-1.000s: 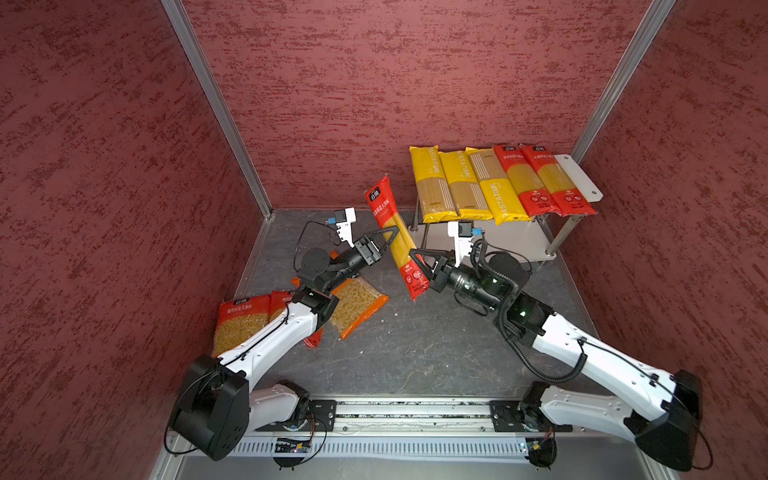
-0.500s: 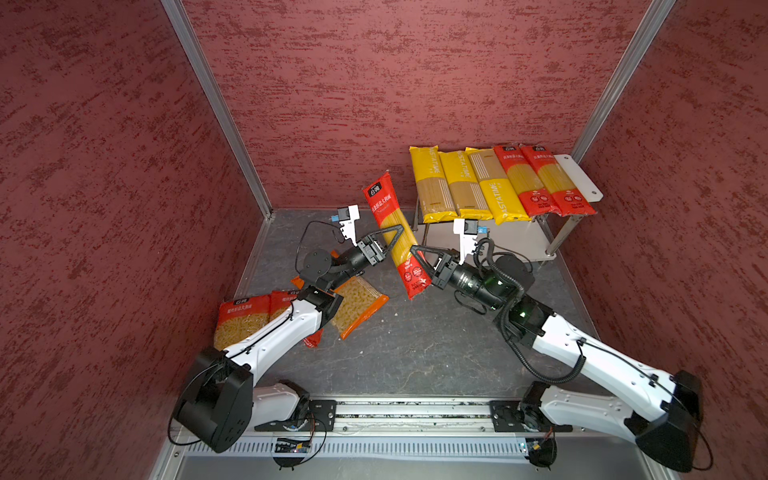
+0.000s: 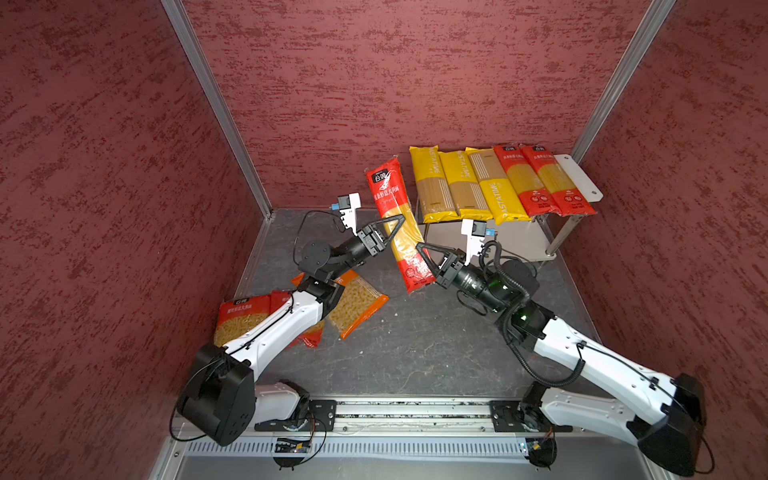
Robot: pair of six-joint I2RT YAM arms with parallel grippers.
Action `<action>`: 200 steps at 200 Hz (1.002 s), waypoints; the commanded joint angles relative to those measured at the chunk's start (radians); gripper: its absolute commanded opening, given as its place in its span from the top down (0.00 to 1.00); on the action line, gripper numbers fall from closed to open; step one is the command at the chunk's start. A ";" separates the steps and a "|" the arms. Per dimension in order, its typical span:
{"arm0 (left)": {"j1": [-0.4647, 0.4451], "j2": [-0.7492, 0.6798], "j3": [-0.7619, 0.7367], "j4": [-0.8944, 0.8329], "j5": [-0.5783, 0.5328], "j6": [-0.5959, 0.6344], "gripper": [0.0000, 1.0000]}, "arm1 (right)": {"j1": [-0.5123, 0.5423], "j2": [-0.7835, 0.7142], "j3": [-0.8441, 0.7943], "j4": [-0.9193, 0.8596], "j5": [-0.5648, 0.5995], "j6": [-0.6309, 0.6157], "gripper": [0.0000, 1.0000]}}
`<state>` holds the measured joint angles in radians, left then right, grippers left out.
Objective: Place and organize the pasta boxes and bags onto the shelf
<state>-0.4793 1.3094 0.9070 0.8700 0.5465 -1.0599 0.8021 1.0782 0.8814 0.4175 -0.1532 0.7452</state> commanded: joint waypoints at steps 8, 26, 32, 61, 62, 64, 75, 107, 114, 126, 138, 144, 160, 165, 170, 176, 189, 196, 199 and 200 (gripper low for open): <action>-0.023 0.019 0.067 0.014 0.003 0.040 0.74 | 0.003 -0.037 -0.026 0.112 0.046 0.028 0.87; -0.032 0.034 0.091 0.005 -0.017 0.044 0.79 | 0.003 -0.053 -0.060 0.113 0.073 0.038 0.79; -0.034 0.038 0.097 0.006 -0.023 0.043 0.81 | 0.003 -0.063 -0.072 0.105 0.087 0.038 0.76; -0.044 0.058 0.137 0.006 -0.048 0.053 0.87 | 0.003 -0.156 -0.125 0.009 0.192 0.022 0.60; -0.045 0.059 0.138 0.007 -0.049 0.053 0.87 | 0.003 -0.160 -0.129 0.007 0.196 0.023 0.59; -0.046 0.061 0.140 0.007 -0.050 0.054 0.87 | 0.003 -0.168 -0.136 0.004 0.202 0.025 0.58; -0.049 0.074 0.162 0.009 -0.065 0.055 0.91 | 0.003 -0.207 -0.176 -0.013 0.239 0.045 0.52; -0.059 0.120 0.233 0.023 -0.125 0.070 0.95 | 0.004 -0.289 -0.302 0.015 0.298 0.145 0.35; -0.065 0.129 0.245 0.024 -0.150 0.081 0.96 | 0.005 -0.294 -0.322 0.029 0.302 0.169 0.34; -0.077 0.145 0.258 0.035 -0.211 0.095 0.96 | 0.006 -0.291 -0.351 0.072 0.295 0.206 0.32; -0.095 0.159 0.266 0.049 -0.273 0.104 0.97 | 0.011 -0.279 -0.368 0.124 0.294 0.227 0.32; -0.106 0.165 0.269 0.051 -0.308 0.109 0.97 | 0.014 -0.271 -0.373 0.142 0.295 0.233 0.32; -0.139 0.173 0.279 0.049 -0.390 0.139 0.97 | 0.016 -0.254 -0.378 0.196 0.308 0.237 0.33; -0.152 0.172 0.286 0.040 -0.411 0.153 0.97 | 0.015 -0.247 -0.381 0.213 0.316 0.239 0.33; -0.163 0.173 0.291 0.031 -0.432 0.166 0.98 | 0.016 -0.239 -0.383 0.231 0.323 0.241 0.33; -0.179 0.173 0.297 0.022 -0.455 0.177 0.98 | 0.015 -0.228 -0.384 0.252 0.335 0.240 0.32; -0.206 0.177 0.300 0.024 -0.510 0.181 0.98 | 0.016 -0.199 -0.390 0.308 0.367 0.237 0.32; -0.217 0.180 0.300 0.030 -0.530 0.177 0.98 | 0.016 -0.179 -0.391 0.350 0.382 0.231 0.32; -0.222 0.181 0.300 0.033 -0.539 0.176 0.98 | 0.016 -0.171 -0.389 0.368 0.388 0.230 0.32; -0.224 0.181 0.300 0.033 -0.541 0.176 0.98 | 0.016 -0.168 -0.389 0.373 0.389 0.230 0.32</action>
<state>-0.6632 1.5089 1.1378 0.7692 0.1501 -0.9176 0.8120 0.8680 0.4961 0.6086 0.1558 0.9546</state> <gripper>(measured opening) 0.245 0.679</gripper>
